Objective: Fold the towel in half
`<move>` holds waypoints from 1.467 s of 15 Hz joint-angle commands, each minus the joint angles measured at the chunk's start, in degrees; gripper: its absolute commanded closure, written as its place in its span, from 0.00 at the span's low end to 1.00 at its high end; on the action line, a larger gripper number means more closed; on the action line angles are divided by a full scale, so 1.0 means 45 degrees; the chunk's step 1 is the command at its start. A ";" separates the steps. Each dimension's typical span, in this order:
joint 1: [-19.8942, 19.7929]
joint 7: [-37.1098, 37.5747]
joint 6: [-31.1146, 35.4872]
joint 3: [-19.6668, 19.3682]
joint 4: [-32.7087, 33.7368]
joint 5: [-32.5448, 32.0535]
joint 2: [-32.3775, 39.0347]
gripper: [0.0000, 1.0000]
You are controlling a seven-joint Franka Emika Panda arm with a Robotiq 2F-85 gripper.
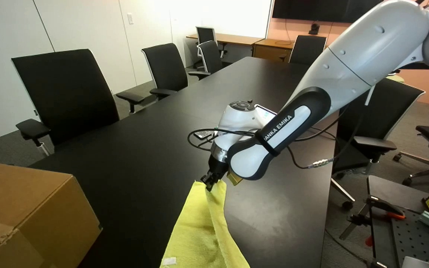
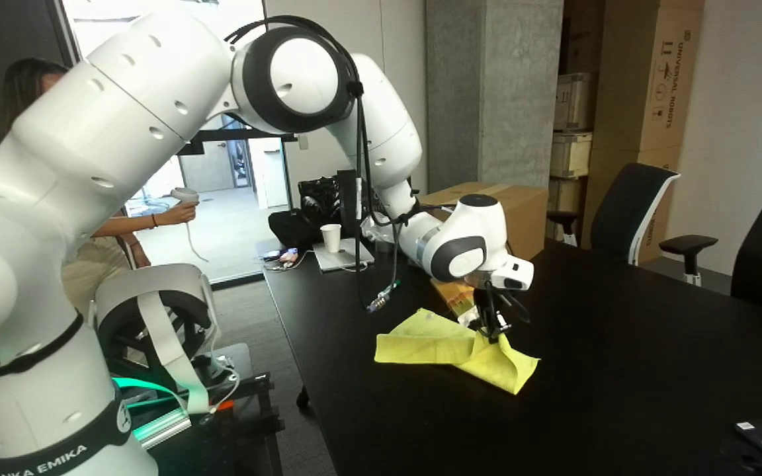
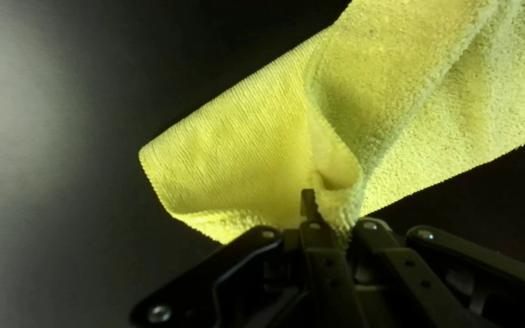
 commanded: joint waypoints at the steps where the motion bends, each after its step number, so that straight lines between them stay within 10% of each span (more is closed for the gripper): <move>1: 0.0304 0.0617 0.0103 -0.0100 0.1117 -0.0048 0.0450 0.95; 5: 0.0586 0.0992 0.0753 -0.0157 0.1622 -0.0030 0.0781 0.99; 6: 0.0649 0.0984 0.0804 -0.0113 0.1618 -0.0051 0.0789 0.71; 16: 0.0727 0.0305 0.1179 0.1087 -0.0605 0.0050 -0.0626 0.04; 22: 0.0174 -0.1585 -0.0655 0.1970 -0.4125 -0.0447 -0.2223 0.00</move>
